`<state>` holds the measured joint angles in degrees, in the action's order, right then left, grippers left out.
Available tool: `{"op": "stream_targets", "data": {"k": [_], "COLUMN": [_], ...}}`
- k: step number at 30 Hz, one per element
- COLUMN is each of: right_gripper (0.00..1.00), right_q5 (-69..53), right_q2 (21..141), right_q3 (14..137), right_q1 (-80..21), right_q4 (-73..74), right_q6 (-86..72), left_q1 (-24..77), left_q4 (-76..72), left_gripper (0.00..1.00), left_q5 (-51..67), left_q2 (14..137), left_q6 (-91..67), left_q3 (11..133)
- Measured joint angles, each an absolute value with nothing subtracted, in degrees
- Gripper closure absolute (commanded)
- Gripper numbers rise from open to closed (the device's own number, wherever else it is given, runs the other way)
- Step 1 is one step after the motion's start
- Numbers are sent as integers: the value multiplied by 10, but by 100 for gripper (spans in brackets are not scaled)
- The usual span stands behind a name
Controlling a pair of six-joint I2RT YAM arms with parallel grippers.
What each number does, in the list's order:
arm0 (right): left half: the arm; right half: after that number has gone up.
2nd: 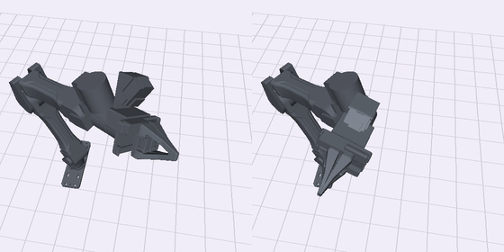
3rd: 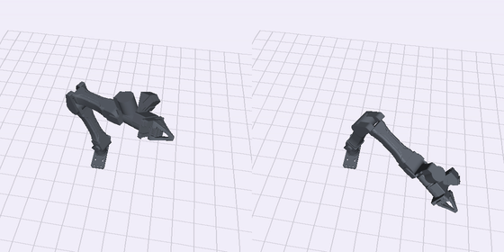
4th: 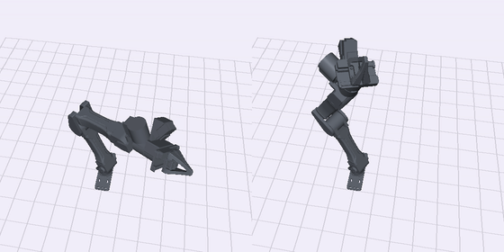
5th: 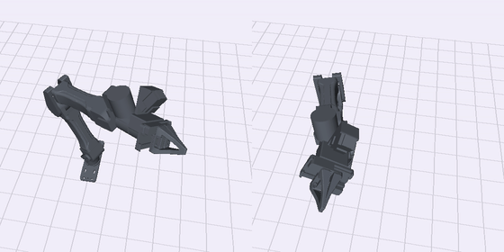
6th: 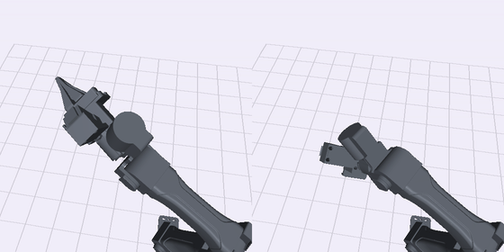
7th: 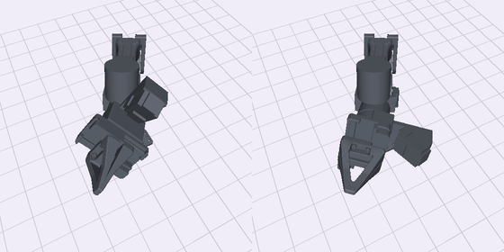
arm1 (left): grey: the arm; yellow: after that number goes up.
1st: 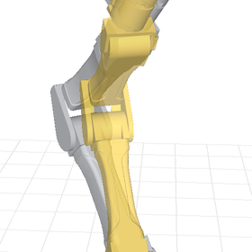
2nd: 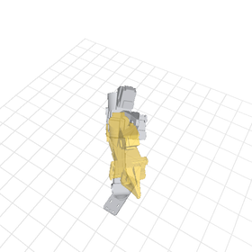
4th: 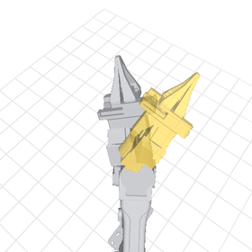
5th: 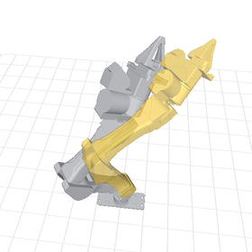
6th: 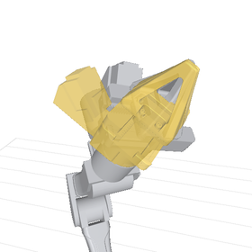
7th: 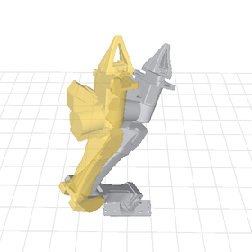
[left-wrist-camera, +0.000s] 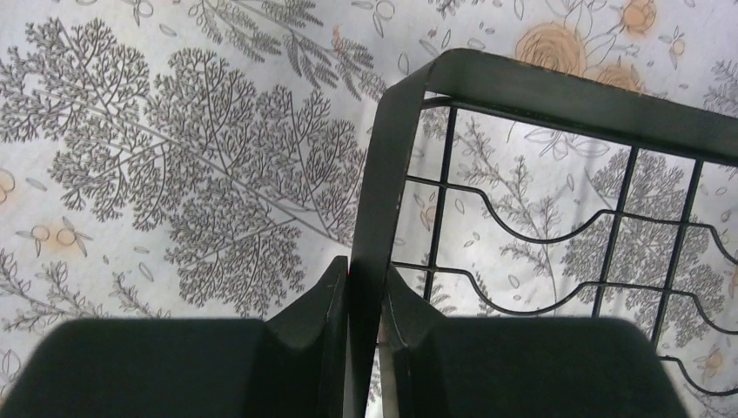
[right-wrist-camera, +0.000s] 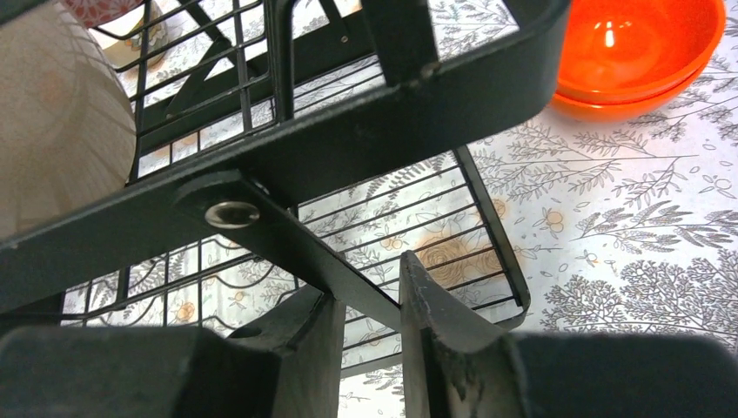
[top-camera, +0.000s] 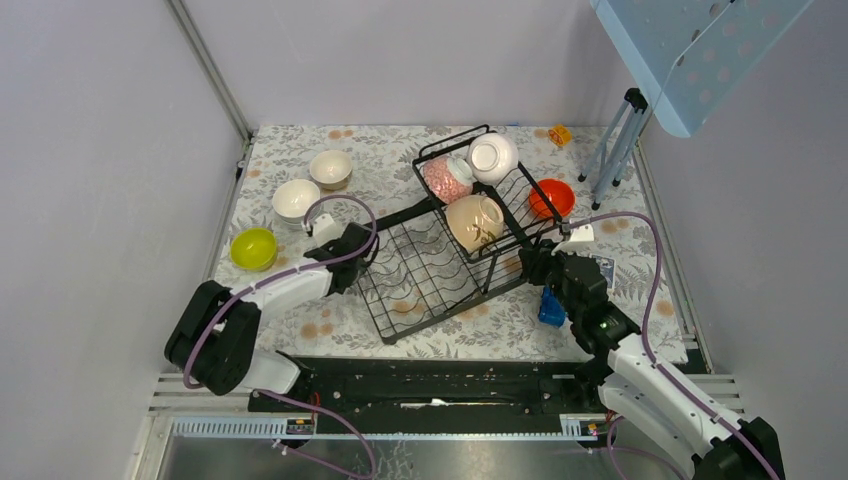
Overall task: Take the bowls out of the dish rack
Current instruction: Adjust the dish rack at the center of the board.
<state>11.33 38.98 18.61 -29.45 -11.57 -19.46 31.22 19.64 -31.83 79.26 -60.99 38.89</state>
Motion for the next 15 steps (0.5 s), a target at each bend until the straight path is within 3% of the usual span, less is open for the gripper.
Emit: {"op": "stream_targets", "data": {"k": [9,15], "right_gripper": [78,58], "right_q5": [71,52], "right_q2": [378,373], "right_q3": [198,211], "right_q1": [-295,-295], "right_q4": [-77,-43], "right_q6": [-198,-202], "left_q1": [268,251], "left_q4": [167,164], "left_gripper": [89,89], "left_q5": [-283,-267], "left_q2": [828,858], "left_q6": [-565,-541], "left_q3": [417,446]}}
